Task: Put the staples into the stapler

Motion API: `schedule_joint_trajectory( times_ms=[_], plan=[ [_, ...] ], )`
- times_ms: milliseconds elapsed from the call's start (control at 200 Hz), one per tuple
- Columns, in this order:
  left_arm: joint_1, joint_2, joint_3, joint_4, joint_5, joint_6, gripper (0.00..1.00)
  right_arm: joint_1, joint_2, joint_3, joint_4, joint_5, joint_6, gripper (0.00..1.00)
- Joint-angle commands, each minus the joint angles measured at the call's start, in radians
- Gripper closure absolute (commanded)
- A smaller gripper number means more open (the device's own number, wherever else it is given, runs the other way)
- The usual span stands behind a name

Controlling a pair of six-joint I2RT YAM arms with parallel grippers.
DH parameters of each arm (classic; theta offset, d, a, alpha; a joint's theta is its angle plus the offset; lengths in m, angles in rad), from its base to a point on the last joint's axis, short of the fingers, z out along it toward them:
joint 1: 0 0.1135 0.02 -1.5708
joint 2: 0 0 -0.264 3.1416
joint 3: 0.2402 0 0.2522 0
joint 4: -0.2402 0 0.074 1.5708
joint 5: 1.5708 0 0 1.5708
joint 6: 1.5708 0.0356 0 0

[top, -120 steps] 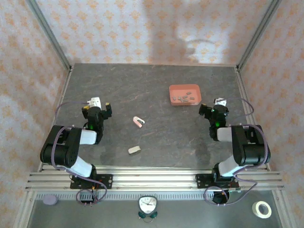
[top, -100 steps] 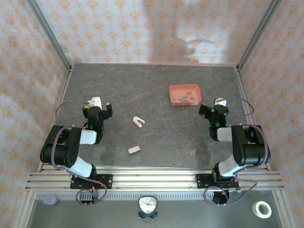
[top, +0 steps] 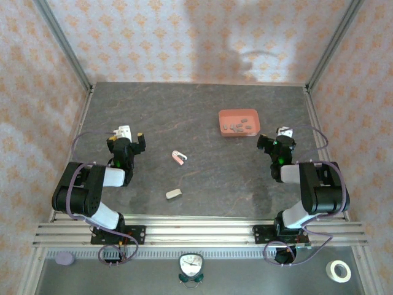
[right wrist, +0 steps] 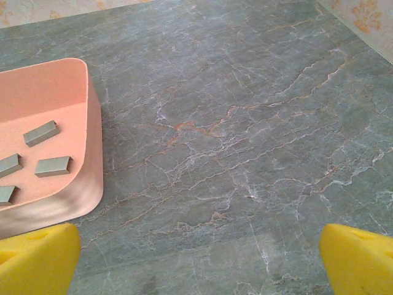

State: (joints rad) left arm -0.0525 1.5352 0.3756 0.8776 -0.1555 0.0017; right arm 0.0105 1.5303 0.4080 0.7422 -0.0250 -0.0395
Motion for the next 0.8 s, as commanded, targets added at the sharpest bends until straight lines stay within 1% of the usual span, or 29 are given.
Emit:
schedule_joint_trajectory(
  times_ms=[0, 330, 430, 470, 546, 621, 666, 721, 796],
  plan=[
    [-0.006, -0.006, 0.019, -0.011, 0.009, 0.021, 0.0, 0.003, -0.008, 0.015, 0.026, 0.023, -0.012, 0.01],
    [-0.003, -0.006, 0.018, -0.012, 0.016, 0.02, 0.0, 0.004, -0.008, 0.017, 0.026, 0.022, -0.01, 0.01],
    [-0.006, -0.017, 0.012, -0.004, 0.003, 0.02, 0.06, 0.005, -0.01, 0.011, 0.031, 0.022, -0.011, 0.01],
    [-0.01, -0.05, 0.013, -0.028, 0.004, 0.028, 0.07, 0.004, -0.015, 0.015, 0.028, 0.02, -0.01, 0.01],
    [-0.048, -0.15, 0.055, -0.19, -0.028, 0.061, 0.09, 0.003, -0.068, 0.061, -0.093, -0.022, -0.028, 0.01],
    [-0.078, -0.242, 0.158, -0.457, -0.046, 0.043, 0.1, 0.004, -0.147, 0.16, -0.344, -0.076, -0.025, 0.01],
    [-0.091, -0.282, 0.233, -0.612, -0.073, -0.012, 0.13, 0.009, -0.187, 0.214, -0.468, -0.087, 0.01, 0.01],
    [-0.111, -0.304, 0.334, -0.805, -0.096, -0.112, 0.15, 0.021, -0.237, 0.266, -0.597, -0.063, 0.071, 0.01],
    [-0.123, -0.297, 0.487, -1.064, -0.031, -0.238, 0.19, 0.052, -0.299, 0.326, -0.755, -0.014, 0.153, 0.01]
  ],
)
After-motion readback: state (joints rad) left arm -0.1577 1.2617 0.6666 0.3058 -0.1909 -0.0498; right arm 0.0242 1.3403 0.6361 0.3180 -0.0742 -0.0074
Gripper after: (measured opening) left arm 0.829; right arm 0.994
